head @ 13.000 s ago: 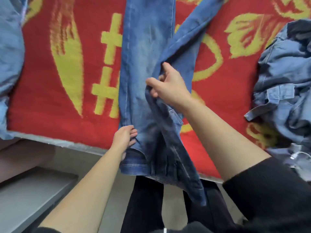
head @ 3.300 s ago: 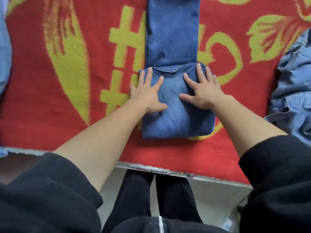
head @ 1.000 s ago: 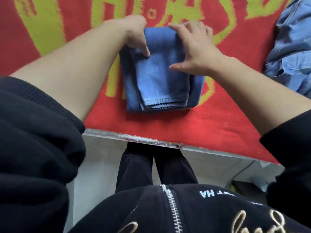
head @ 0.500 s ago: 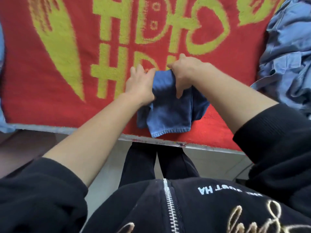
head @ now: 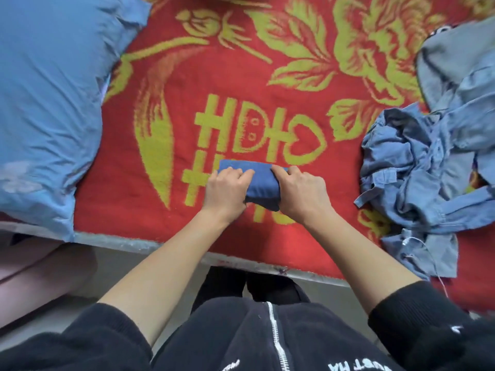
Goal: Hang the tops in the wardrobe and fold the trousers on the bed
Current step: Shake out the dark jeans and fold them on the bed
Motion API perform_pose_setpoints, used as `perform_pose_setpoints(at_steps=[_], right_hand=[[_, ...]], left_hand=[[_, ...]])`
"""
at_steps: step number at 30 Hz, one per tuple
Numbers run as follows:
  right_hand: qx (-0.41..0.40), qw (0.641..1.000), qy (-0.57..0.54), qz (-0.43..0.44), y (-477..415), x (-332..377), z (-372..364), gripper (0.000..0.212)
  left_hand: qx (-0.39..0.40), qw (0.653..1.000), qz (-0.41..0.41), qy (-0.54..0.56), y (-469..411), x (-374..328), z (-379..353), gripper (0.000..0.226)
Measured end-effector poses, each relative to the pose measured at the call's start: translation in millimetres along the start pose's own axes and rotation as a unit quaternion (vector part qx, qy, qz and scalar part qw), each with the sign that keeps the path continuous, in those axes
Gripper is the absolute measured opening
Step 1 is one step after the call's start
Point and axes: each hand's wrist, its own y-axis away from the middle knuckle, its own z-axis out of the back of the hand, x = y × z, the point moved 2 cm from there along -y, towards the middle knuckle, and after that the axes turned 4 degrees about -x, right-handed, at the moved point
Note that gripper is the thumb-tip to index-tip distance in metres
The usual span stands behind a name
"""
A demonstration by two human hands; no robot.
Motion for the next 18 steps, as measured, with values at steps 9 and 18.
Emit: perform_pose_setpoints(at_steps=[9, 18], right_hand=[[-0.152, 0.984, 0.054, 0.075, 7.1, 8.8, 121.7, 0.075], [-0.228, 0.940, 0.072, 0.243, 72.1, 16.5, 174.9, 0.052]], left_hand=[[-0.123, 0.990, 0.053, -0.034, 11.8, -1.3, 132.0, 0.043], [-0.190, 0.958, 0.177, -0.125, 110.0, -54.5, 203.2, 0.049]])
